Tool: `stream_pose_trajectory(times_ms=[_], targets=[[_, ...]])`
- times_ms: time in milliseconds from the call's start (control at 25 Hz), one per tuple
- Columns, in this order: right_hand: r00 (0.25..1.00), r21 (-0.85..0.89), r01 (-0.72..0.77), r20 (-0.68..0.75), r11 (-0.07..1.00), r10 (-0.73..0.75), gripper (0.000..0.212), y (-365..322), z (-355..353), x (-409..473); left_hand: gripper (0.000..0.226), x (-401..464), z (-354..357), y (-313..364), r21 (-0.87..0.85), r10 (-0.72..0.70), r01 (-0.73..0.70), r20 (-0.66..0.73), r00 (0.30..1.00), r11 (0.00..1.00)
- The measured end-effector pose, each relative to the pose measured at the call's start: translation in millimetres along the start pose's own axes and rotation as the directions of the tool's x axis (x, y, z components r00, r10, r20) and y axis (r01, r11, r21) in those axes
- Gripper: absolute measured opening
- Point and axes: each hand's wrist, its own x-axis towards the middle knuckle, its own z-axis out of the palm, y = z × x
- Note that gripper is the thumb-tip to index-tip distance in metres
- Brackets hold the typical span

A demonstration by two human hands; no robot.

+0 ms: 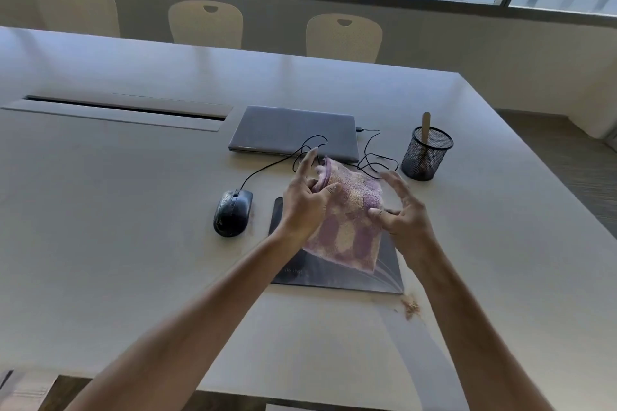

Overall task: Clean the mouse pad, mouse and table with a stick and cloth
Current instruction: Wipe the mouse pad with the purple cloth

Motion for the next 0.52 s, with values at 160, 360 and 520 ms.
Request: stream_pose_trajectory(times_ms=[160, 360, 520], targets=[[0.992, 0.034, 0.026, 0.122, 0.999, -0.029, 0.051, 1, 1, 0, 0.056, -2, -12, -2, 0.256, 0.210, -0.222, 0.074, 0.975, 0.941], [0.979, -0.525, 0.199, 0.143, 0.827, -0.144, 0.060, -2, 0, -1, 0.079, -1, -33, 8, 0.523, 0.199, -0.366, 0.349, 0.916, 0.770], [0.969, -0.602, 0.204, 0.013, 0.772, -0.245, 0.043, -9, 4, 0, 0.074, -8, -41, 9, 0.683, 0.298, -0.497, 0.398, 0.868, 0.535]])
